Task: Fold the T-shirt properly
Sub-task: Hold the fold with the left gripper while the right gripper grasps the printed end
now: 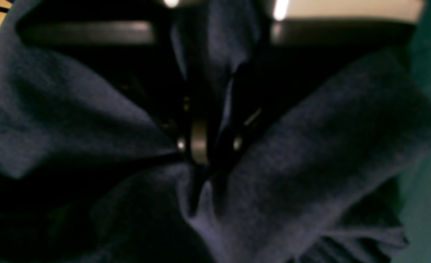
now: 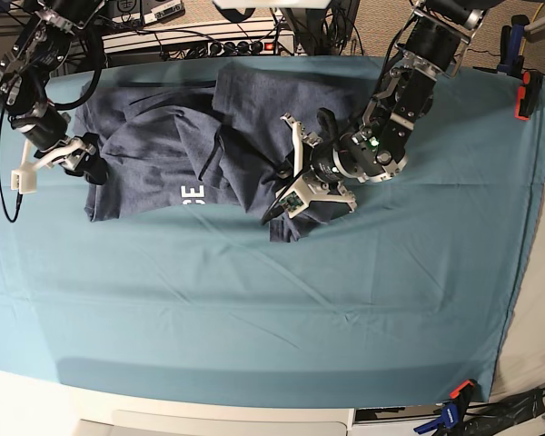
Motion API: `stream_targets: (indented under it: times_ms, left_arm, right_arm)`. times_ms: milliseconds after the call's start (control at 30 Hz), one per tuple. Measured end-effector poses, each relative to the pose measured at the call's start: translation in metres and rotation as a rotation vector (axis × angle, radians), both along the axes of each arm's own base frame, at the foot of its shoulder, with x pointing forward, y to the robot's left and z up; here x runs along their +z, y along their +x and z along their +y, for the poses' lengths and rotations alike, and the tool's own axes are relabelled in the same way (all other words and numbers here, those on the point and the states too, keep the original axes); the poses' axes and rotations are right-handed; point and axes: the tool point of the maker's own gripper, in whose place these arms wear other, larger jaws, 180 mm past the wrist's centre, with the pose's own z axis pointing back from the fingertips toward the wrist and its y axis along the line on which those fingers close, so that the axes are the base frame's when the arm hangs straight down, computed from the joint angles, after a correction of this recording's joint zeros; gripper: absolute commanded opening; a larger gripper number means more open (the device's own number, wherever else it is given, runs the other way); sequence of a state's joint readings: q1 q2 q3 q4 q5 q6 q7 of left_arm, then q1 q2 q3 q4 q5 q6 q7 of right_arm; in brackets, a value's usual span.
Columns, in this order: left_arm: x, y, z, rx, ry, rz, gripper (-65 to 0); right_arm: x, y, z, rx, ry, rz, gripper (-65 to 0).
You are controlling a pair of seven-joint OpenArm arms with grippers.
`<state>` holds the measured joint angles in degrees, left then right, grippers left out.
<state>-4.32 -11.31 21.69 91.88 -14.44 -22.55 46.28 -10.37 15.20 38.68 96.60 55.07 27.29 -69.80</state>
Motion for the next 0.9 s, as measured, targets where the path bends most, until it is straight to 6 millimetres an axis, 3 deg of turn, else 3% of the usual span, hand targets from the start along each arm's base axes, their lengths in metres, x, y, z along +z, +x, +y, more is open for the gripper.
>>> stream_targets:
  times_ms: [133,333,533,667,900]
  left_arm:
    - [-0.001,-0.001,0.000,0.000,0.000,0.002,-53.1]
    - [-0.001,-0.003,0.000,0.001,-0.004,0.004,-53.1]
    - [-0.001,-0.002,-0.001,0.002,-0.006,0.003,-53.1]
    - [-0.001,-0.002,-0.001,0.002,-0.007,0.002,-53.1]
    - [-0.001,-0.002,-0.001,0.002,-0.007,0.002,-53.1]
  right_arm:
    - [-0.003,-0.010,0.002,0.016,0.016,0.007,-26.4]
    - [0.011,-0.021,-0.036,-0.108,0.016,-0.036,-26.4]
    - [-0.022,-0.034,-0.059,-0.178,0.110,0.042,-26.4]
    - [-0.028,-0.024,-0.057,-0.184,0.194,0.014,-26.4]
    - [-0.031,-0.022,-0.065,-0.212,0.156,0.011,-26.4]
